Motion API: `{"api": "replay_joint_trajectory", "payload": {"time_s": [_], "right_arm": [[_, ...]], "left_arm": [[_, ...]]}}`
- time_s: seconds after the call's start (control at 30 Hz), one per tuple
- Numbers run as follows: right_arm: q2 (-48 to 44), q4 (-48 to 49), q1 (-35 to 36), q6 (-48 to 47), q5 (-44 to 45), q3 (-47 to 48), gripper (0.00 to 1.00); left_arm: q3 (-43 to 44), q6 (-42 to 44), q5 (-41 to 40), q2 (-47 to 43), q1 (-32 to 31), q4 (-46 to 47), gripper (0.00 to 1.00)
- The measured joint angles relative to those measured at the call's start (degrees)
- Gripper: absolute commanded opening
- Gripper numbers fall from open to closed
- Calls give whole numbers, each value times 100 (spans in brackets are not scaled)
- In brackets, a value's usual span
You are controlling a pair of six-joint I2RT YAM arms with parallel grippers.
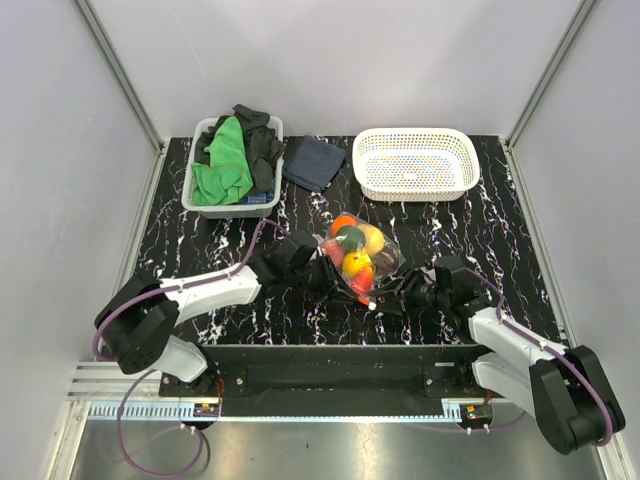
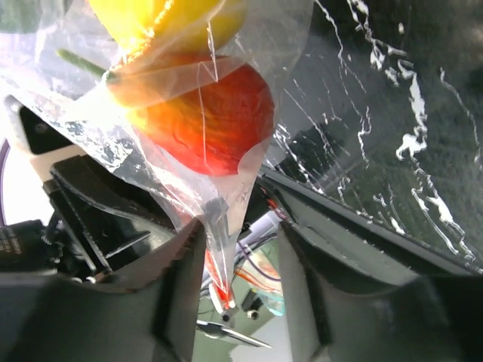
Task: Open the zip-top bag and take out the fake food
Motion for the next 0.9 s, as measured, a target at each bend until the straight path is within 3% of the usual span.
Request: {"api": "replay_joint_trajectory", "payload": {"time_s": [0.03, 0.07, 0.17, 0.2, 0.33, 0.9], "right_arm": [[74, 74, 2, -9, -4, 2, 32], [122, 122, 2, -20, -9, 7, 20], [199, 302, 2, -13, -42, 17, 0], [199, 341, 2, -7, -52, 22, 0], [98, 376, 2, 35, -101, 59, 0], [-227, 203, 229, 35, 240, 315, 0]], "left_arm": [[0, 24, 0, 0, 2, 4, 21], [0, 42, -4, 0, 2, 7, 24], [0, 85, -13, -28, 2, -70, 45], [0, 92, -20, -66, -4, -107, 50], [-11, -35, -63, -341, -116, -162, 52], [-22, -1110, -455, -192, -645, 389, 46]]}}
